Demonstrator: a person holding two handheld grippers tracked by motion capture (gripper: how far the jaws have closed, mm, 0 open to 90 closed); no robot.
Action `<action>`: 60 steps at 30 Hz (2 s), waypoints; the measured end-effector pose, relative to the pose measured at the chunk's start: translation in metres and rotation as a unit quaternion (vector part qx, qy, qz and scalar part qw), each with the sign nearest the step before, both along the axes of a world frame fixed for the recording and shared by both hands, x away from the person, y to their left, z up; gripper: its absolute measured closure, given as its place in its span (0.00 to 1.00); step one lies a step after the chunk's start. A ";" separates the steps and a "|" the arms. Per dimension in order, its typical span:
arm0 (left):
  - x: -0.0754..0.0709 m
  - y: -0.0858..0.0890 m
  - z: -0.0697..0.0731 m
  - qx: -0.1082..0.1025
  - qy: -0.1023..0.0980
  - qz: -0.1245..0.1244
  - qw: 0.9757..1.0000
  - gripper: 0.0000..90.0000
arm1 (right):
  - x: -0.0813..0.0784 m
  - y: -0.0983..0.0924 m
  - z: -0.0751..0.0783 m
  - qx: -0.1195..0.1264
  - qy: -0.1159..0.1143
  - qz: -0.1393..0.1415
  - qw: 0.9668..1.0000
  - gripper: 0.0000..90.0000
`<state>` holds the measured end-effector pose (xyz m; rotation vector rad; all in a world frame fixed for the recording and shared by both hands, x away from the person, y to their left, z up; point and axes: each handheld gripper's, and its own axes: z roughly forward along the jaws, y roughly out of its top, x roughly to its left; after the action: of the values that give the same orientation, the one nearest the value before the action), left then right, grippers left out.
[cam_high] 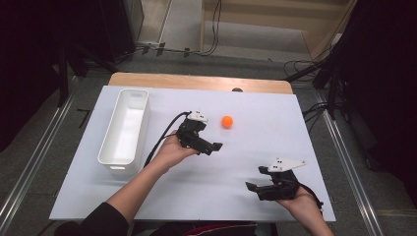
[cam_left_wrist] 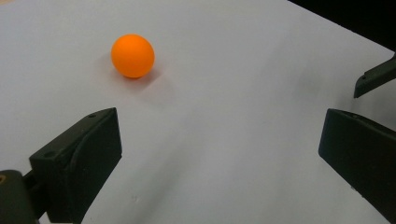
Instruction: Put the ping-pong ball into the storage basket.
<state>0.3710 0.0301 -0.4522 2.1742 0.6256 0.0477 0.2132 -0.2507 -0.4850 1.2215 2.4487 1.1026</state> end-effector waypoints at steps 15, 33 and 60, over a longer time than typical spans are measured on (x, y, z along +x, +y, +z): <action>0.012 -0.016 0.004 0.004 -0.001 0.001 1.000 0.00 | 0.000 -0.001 0.000 -0.003 -0.001 0.001 1.000 0.24; 0.030 -0.039 0.009 0.002 -0.002 0.012 1.000 0.00 | 0.000 -0.001 0.000 -0.003 -0.006 0.003 1.000 0.24; 0.060 -0.065 0.007 0.011 0.000 0.023 1.000 0.01 | 0.000 -0.001 0.000 0.000 -0.003 0.004 1.000 0.24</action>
<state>0.4306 -0.0348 -0.4448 2.1807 0.6781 0.0781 0.2130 -0.2514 -0.4847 1.2076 2.4501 1.1056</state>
